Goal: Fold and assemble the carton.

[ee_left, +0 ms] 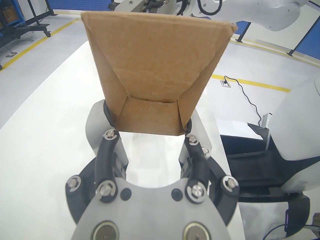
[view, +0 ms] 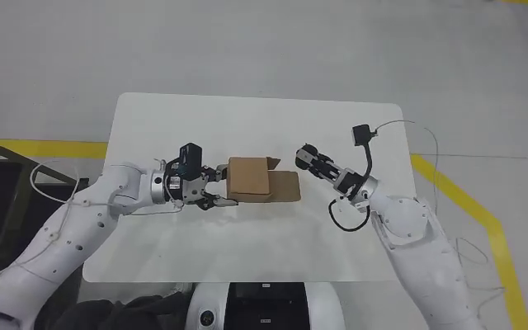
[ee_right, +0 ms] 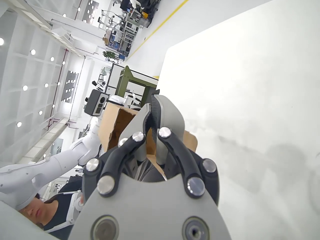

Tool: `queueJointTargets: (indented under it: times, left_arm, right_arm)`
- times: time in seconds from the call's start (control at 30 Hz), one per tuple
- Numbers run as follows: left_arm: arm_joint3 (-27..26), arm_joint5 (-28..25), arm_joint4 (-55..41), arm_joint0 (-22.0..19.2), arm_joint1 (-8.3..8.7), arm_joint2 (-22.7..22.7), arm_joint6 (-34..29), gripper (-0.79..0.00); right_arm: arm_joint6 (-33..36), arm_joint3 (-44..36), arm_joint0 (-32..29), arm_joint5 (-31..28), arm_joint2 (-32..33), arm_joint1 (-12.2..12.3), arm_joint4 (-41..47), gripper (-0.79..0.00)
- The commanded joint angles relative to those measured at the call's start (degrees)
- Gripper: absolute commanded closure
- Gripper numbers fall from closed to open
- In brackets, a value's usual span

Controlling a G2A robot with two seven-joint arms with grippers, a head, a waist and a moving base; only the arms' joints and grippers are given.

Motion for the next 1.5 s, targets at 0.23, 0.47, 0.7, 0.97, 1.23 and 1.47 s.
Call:
queueJointTargets:
  times: [0.23,0.47,0.7,0.97,1.23,1.47]
  left_arm:
    - [4.0,0.0,-0.6,-6.0,0.19,4.6,0.2,-0.099]
    - [12.7,0.0,-1.3,-16.2,-1.67,12.7,2.7,-0.086]
    - [15.2,0.0,-0.9,-18.4,-2.3,15.4,4.5,0.0]
    - [15.2,0.0,-0.9,-18.4,-2.3,15.4,4.5,0.0]
    - [15.2,0.0,-0.9,-18.4,-2.3,15.4,4.5,0.0]
    - [15.2,0.0,-0.9,-18.4,-2.3,15.4,4.5,0.0]
  right_arm:
    - [2.6,5.4,4.2,-2.7,-4.6,-0.8,3.8,0.0]
    - [3.9,4.9,4.1,-3.2,-6.4,-1.0,3.9,0.0]
    - [-1.0,1.4,-0.7,-4.0,-1.7,-0.2,2.8,0.0]
    - [-1.2,1.0,-1.2,-4.0,-1.3,-0.1,2.8,0.0]
    - [-1.2,1.0,-1.2,-4.0,-1.3,-0.1,2.8,0.0]
    - [-1.2,1.0,-1.2,-4.0,-1.3,-0.1,2.8,0.0]
